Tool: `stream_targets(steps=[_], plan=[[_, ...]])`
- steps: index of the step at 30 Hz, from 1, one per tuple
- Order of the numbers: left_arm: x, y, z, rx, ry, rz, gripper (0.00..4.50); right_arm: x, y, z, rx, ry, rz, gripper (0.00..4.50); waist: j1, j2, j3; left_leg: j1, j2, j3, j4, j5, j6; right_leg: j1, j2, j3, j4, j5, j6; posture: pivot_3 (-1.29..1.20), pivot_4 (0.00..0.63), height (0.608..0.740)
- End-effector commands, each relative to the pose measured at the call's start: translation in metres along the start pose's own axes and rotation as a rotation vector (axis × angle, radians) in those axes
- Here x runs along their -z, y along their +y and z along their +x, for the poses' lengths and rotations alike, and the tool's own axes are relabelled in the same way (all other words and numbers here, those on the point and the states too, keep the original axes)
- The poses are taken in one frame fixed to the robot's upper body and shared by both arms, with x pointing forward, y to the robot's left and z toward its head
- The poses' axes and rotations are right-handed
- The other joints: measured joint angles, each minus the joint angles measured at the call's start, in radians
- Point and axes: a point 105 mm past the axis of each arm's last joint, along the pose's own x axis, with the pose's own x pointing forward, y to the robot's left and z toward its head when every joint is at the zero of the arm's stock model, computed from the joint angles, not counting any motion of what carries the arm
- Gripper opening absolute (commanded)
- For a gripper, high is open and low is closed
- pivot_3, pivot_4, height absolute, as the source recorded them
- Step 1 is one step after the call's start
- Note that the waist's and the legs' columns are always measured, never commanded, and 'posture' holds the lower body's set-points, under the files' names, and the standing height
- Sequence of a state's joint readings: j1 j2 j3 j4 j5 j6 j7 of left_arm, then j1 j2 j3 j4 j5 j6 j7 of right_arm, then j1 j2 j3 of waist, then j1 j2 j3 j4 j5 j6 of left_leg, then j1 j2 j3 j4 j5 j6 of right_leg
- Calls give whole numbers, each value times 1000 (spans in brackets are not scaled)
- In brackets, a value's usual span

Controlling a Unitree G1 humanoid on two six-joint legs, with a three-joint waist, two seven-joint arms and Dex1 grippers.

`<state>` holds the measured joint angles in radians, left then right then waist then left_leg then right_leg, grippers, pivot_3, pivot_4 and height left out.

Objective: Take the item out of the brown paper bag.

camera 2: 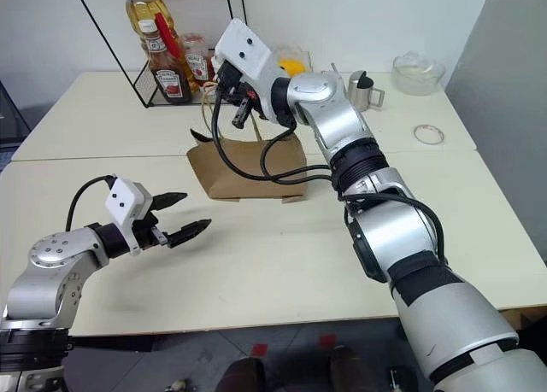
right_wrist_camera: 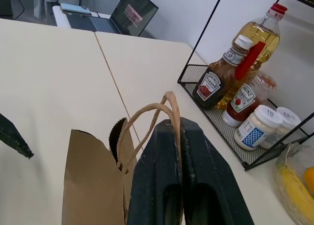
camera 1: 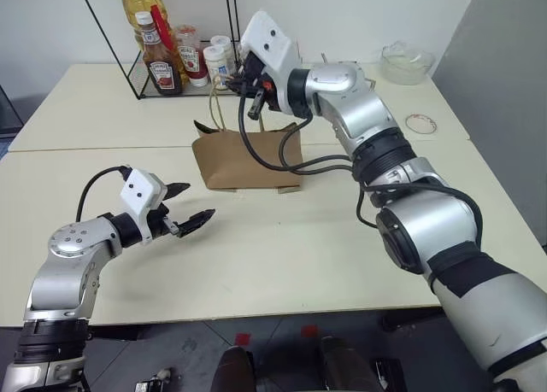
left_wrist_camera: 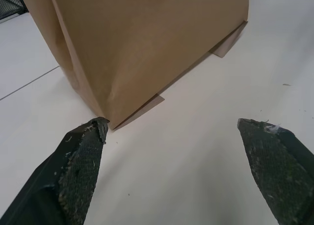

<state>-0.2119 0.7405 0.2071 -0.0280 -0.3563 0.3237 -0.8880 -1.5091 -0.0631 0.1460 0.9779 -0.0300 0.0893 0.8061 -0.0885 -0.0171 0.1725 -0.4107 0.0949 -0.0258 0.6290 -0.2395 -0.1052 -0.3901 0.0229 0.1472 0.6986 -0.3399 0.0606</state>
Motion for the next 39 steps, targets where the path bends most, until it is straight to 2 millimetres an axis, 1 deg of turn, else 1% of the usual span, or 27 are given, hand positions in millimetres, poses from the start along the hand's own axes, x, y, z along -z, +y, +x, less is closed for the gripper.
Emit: stream_targets(steps=[1, 10, 21, 24, 27, 29, 31, 33, 37, 39], plan=[[-11, 4, -2, -3, -40, 25, 4500, -26, -1, -1, 0, -67, -94, 39, 0, 0, 0, 0, 0, 0, 0, 0, 0, 0, 0, 0, 0, 0, 0, 0, 150, 740], [-8, 2, 0, 3, -44, 24, 4500, -21, -10, -6, 25, -40, -96, 39, 0, 0, 0, 0, 0, 0, 0, 0, 0, 0, 0, 0, 0, 0, 0, 0, 150, 740], [-12, -2, 5, 13, -56, 30, 4500, -7, -6, -6, 6, 17, -93, 39, 0, 0, 0, 0, 0, 0, 0, 0, 0, 0, 0, 0, 0, 0, 0, 0, 150, 740], [-16, -3, 7, 17, -61, 32, 4500, -3, -4, -8, -9, 31, -95, 705, 0, 0, 0, 0, 0, 0, 0, 0, 0, 0, 0, 0, 0, 0, 0, 0, 150, 740], [-20, -4, 9, 21, -67, 34, 4500, 0, -1, -10, -22, 37, -90, 1670, 1, 0, 0, 0, 0, 0, 0, 0, 0, 0, 0, -1, 0, 0, 0, 0, 150, 740], [-26, -3, 10, 22, -81, 33, 4500, 3, 0, -18, -31, 41, -82, 2428, 1, 0, 0, 0, 0, 0, 0, 0, 0, 0, 0, -1, 0, 0, 0, 0, 150, 740], [-33, -4, 12, 25, -99, 28, 4500, 5, 2, -30, -41, 43, -70, 2428, 4, -1, 0, 0, 0, -1, 0, 0, 0, 1, 0, -1, 1, 0, 0, 0, 150, 740], [-40, -4, 12, 28, -120, 15, 4500, 7, 8, -45, -58, 44, -61, 2428, 6, -1, 0, 0, 0, -1, 0, 0, 0, 1, -1, -2, 1, 0, 0, 0, 150, 740], [-58, -5, 12, 47, -164, -30, 4500, 8, 30, -82, -82, 42, -17, 2428, 8, -1, 0, -1, -1, -3, 1, 0, 0, 1, -1, -2, 1, 0, 0, 0, 150, 740], [-67, -6, 11, 76, -178, -51, 4500, 10, 44, -103, -80, 45, 31, 2428, 7, -1, 0, -2, -1, -4, 1, 0, 0, 1, -1, -4, 1, 0, 0, 0, 150, 740]])
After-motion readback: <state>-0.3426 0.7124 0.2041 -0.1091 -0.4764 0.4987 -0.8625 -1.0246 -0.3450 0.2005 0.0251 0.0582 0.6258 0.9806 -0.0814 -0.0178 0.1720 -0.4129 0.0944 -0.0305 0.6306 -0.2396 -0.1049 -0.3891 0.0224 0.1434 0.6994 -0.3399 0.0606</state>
